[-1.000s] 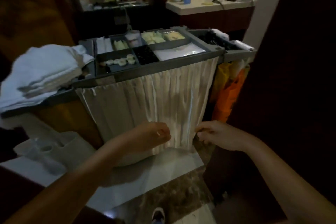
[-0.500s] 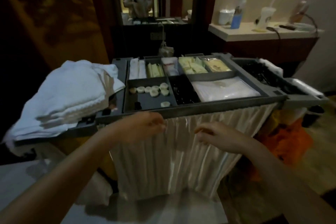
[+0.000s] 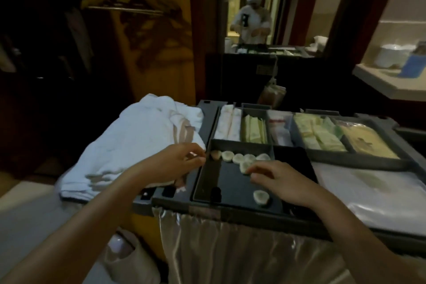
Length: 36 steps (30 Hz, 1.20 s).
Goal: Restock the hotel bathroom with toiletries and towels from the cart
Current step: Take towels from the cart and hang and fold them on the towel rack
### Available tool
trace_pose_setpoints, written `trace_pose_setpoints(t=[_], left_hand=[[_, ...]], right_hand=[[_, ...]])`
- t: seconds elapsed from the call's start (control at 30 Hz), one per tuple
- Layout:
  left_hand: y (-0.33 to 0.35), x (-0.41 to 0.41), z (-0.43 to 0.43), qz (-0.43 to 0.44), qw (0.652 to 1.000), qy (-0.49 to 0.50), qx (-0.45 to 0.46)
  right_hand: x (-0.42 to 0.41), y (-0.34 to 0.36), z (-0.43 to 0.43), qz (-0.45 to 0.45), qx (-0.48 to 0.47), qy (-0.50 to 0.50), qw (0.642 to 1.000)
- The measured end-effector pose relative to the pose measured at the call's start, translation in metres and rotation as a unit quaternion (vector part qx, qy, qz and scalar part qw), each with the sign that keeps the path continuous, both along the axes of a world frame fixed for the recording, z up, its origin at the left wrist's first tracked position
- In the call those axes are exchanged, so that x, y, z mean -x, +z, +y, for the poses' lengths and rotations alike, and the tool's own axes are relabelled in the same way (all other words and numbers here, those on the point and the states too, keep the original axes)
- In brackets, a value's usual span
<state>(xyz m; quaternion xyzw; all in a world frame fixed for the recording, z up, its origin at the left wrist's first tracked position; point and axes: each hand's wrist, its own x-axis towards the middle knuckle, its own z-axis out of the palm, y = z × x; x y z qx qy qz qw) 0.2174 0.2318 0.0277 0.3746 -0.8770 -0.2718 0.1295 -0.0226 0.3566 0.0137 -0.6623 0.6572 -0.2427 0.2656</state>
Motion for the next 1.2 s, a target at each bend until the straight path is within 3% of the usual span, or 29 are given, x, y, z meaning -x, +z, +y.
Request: trace_pose_setpoints(t=[0.27,0.37,0.47,0.6,0.83,1.0,1.2], left_hand=[[-0.013,0.01,-0.053,-0.02,0.991,0.134,0.008],[-0.029,-0.004,-0.061,0.023,0.978,0.208,0.012],[-0.04,-0.028,-0.074,0.097,0.943,0.317,-0.013],[-0.056,-0.062,-0.101,0.118,0.925,0.359,-0.033],[-0.068,-0.079,-0.171,0.155,0.9,0.404,0.044],[-0.086,-0.088,-0.231,0.012,0.922,0.364,0.133],[-0.089,-0.089,-0.29,-0.027,0.926,0.355,0.123]], right_hand=[[0.021,0.009,-0.13,-0.004,0.024,0.106,0.994],[0.008,0.003,-0.168,-0.013,0.022,0.144,0.989],[-0.016,-0.006,-0.202,-0.023,0.01,0.173,0.985],[-0.049,-0.016,-0.247,-0.032,-0.001,0.227,0.973],[-0.108,-0.023,-0.319,-0.079,0.008,0.152,0.985],[-0.138,-0.028,-0.371,-0.104,-0.048,0.084,0.99],[-0.16,-0.038,-0.412,-0.11,-0.071,0.005,0.991]])
